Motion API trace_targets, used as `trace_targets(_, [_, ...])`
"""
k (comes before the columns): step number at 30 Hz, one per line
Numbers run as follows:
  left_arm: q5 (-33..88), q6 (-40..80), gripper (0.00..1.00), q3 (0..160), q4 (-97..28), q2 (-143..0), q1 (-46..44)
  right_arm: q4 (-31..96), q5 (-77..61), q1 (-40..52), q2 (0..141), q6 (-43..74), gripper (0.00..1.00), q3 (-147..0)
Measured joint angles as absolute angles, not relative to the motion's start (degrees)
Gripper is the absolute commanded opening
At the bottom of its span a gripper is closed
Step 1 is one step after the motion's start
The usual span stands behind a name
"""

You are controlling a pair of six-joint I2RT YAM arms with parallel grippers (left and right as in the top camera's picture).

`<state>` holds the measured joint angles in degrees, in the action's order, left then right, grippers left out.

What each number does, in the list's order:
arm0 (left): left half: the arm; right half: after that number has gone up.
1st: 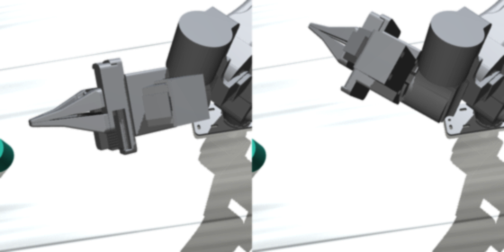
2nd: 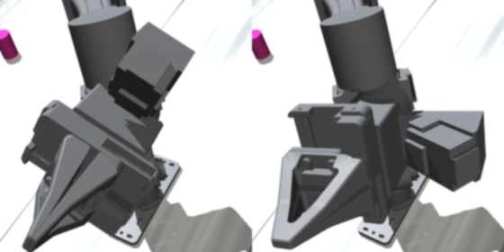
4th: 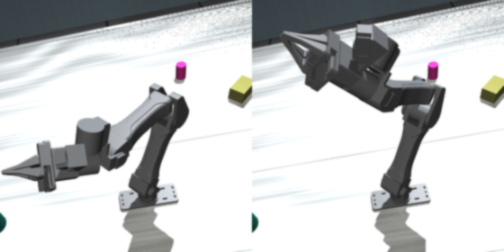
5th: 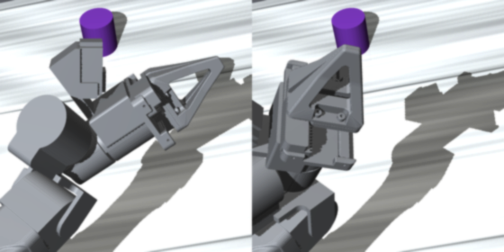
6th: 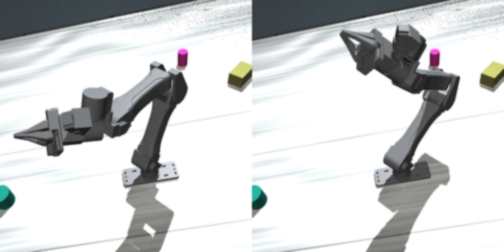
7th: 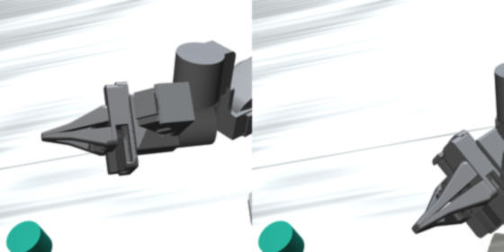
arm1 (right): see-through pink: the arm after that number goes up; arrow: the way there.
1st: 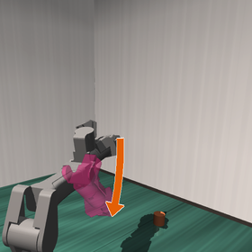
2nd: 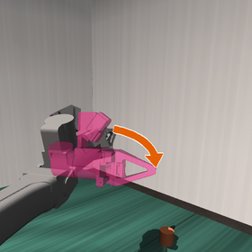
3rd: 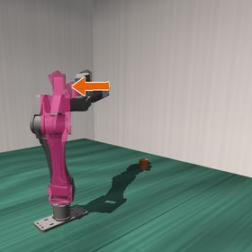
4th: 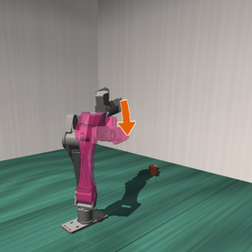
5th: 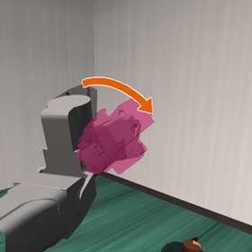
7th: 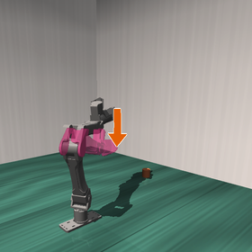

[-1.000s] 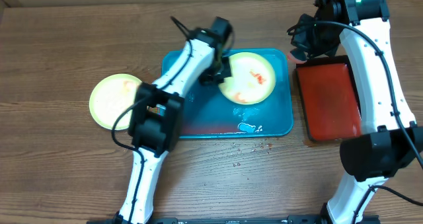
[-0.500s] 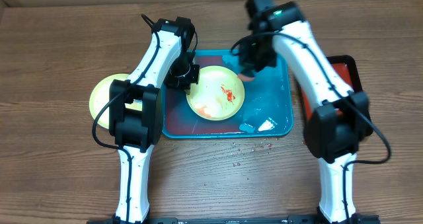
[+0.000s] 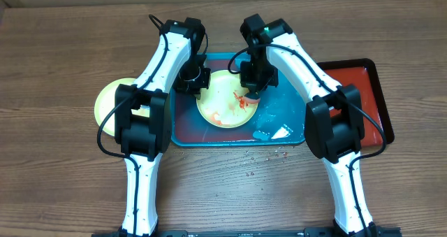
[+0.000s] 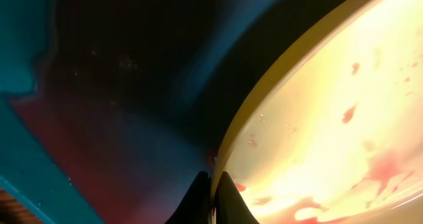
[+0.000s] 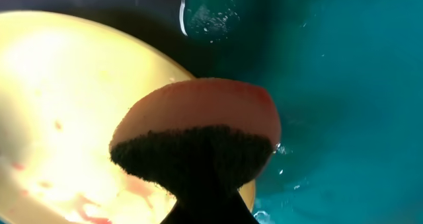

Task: Clean dirty plates on tray and stack at the side
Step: 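Scrub the second yellow plate with the sponge while the left gripper holds it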

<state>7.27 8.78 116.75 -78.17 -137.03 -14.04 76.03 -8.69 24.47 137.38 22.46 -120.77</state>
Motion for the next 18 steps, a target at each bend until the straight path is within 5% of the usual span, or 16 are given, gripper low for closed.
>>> trace_targets(18, [7.9, 8.8, 0.04, 116.7, -77.8, -137.0, -13.3, 57.5, -20.8, 24.5, 134.4, 27.0, 0.04, -106.2])
